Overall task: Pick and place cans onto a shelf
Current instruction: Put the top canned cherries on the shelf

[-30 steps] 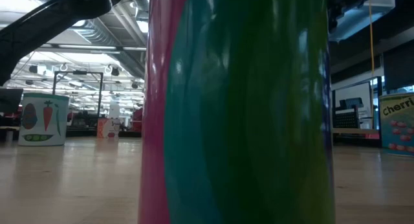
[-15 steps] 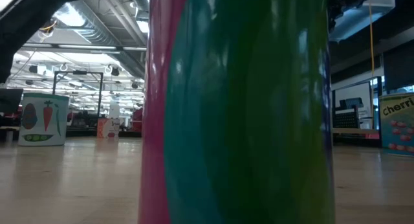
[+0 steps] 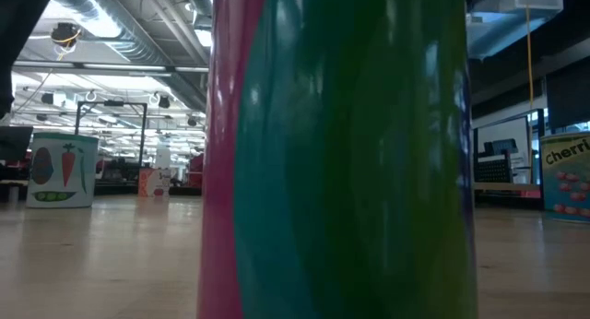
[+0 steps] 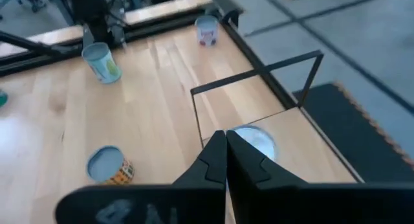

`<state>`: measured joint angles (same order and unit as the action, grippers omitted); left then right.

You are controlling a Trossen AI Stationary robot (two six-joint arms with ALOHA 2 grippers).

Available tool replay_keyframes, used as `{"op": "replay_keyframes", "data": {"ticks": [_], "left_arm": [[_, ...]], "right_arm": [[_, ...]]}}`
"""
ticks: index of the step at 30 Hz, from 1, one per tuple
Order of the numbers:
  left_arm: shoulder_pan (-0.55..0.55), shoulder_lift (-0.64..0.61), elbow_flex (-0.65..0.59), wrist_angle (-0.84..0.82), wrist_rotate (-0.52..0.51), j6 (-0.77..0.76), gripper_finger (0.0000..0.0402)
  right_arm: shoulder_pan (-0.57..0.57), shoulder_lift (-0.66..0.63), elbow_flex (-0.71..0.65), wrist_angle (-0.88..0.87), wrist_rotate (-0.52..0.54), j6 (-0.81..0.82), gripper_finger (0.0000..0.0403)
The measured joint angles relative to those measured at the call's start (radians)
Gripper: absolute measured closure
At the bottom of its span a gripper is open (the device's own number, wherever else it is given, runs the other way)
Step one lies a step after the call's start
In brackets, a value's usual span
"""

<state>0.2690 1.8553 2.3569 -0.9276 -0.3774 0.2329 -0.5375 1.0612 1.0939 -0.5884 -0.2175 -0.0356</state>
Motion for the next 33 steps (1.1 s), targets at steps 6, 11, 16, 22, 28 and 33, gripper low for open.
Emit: {"op": "replay_keyframes", "data": {"ticks": [6, 11, 16, 22, 28, 33], "left_arm": [[0.000, -0.066, -0.001, -0.036, -0.033, -0.021, 0.0376], [-0.001, -0.109, -0.001, -0.043, -0.033, -0.022, 0.0376], [-0.001, -0.137, 0.000, -0.136, -0.065, -0.022, 0.0376], [-0.001, -0.144, -0.002, -0.265, -0.125, -0.042, 0.0376], [-0.001, -0.144, -0.002, -0.280, -0.142, -0.048, 0.0376], [-0.001, -0.144, -0.002, -0.300, -0.143, -0.047, 0.0376]], "right_arm": [[0.054, 0.181, 0.170, -0.220, -0.004, -0.065, 0.0402], [0.086, 0.307, 0.260, -0.359, -0.003, -0.047, 0.0402], [0.110, 0.393, 0.278, -0.361, -0.003, -0.049, 0.0401], [0.136, 0.457, 0.279, -0.356, -0.012, -0.049, 0.0401], [0.159, 0.522, 0.276, -0.352, -0.020, -0.065, 0.0401], [0.168, 0.590, 0.275, -0.351, 0.022, -0.085, 0.0402]]}}
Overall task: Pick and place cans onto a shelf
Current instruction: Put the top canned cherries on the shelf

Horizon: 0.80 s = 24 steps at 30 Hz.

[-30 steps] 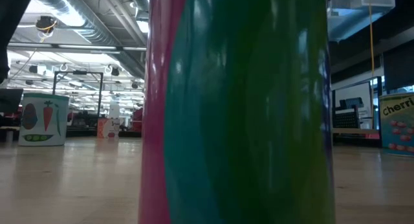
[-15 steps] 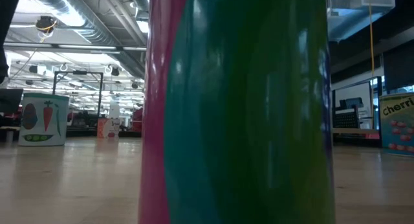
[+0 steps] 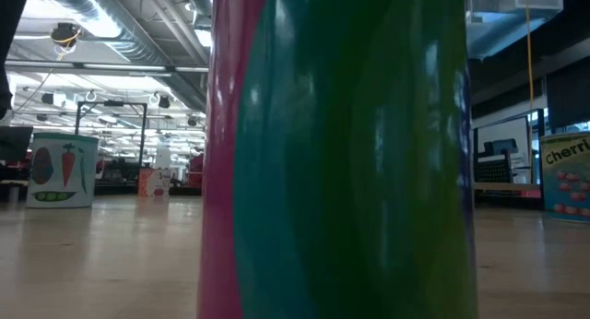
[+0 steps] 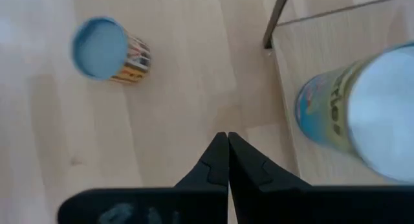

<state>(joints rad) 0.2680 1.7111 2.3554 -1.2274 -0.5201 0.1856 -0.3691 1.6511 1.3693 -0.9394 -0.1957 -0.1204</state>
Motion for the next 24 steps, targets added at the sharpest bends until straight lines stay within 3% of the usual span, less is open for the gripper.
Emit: {"op": "replay_keyframes", "data": {"ticks": [6, 24], "left_arm": [[0.000, 0.000, 0.000, -0.031, 0.000, 0.000, 0.0376], [0.000, 0.000, 0.000, -0.039, 0.000, 0.005, 0.0376]], "right_arm": [[0.000, 0.044, 0.000, 0.013, 0.151, 0.031, 0.0402], [-0.005, 0.080, -0.001, 0.101, 0.278, 0.011, 0.0403]]}}
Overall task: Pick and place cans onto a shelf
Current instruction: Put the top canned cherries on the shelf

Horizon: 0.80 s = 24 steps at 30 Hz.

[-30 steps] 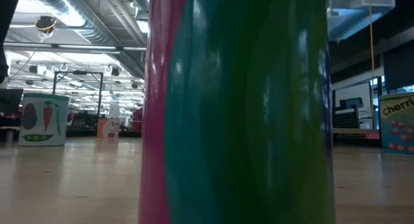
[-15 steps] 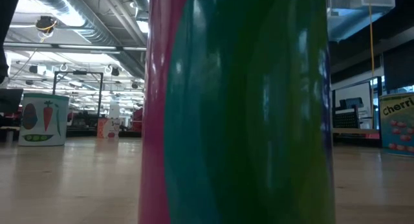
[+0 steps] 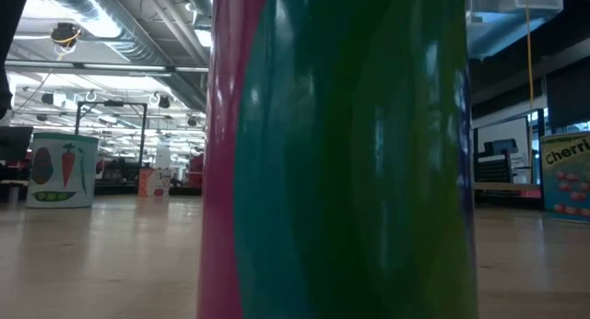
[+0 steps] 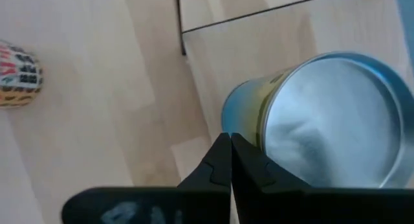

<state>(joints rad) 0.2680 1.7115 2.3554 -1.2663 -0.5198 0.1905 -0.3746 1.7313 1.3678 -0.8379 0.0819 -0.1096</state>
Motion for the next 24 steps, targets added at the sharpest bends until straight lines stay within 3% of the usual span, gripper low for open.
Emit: {"op": "replay_keyframes", "data": {"ticks": [13, 24], "left_arm": [[0.000, 0.000, 0.000, 0.000, 0.001, 0.002, 0.0376], [0.000, 0.000, 0.000, -0.003, 0.009, -0.005, 0.0376]], "right_arm": [[-0.062, 0.000, 0.000, 0.126, 0.064, -0.008, 0.0403], [-0.044, -0.099, 0.144, -0.102, -0.050, 0.048, 0.0403]]}}
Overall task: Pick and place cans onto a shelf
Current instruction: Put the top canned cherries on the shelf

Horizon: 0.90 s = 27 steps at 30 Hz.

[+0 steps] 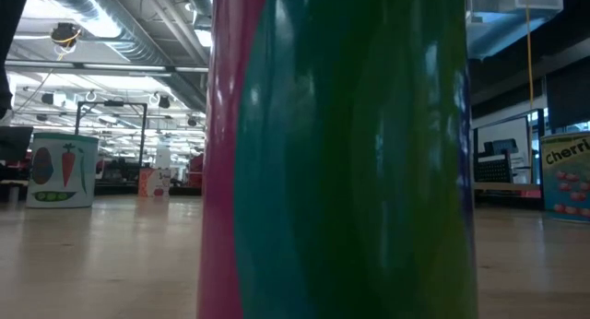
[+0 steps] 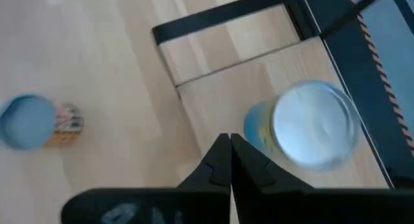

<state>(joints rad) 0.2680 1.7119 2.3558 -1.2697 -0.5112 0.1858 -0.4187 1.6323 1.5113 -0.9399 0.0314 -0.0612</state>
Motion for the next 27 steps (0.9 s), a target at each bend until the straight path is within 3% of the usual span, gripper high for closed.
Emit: {"op": "replay_keyframes", "data": {"ticks": [5, 11, 16, 27], "left_arm": [[0.000, 0.000, 0.000, -0.006, 0.005, -0.001, 0.0376], [0.000, 0.000, 0.000, -0.006, 0.004, -0.001, 0.0376], [0.000, 0.000, 0.000, -0.006, 0.004, -0.001, 0.0376], [0.000, 0.000, 0.000, -0.006, 0.004, -0.001, 0.0376]], "right_arm": [[-0.043, -0.034, 0.005, -0.064, 0.021, 0.043, 0.0403], [-0.087, 0.015, 0.004, -0.200, -0.009, 0.075, 0.0403], [-0.107, 0.057, 0.004, -0.199, -0.106, 0.020, 0.0403], [-0.137, 0.177, 0.004, -0.121, -0.014, -0.003, 0.0403]]}}
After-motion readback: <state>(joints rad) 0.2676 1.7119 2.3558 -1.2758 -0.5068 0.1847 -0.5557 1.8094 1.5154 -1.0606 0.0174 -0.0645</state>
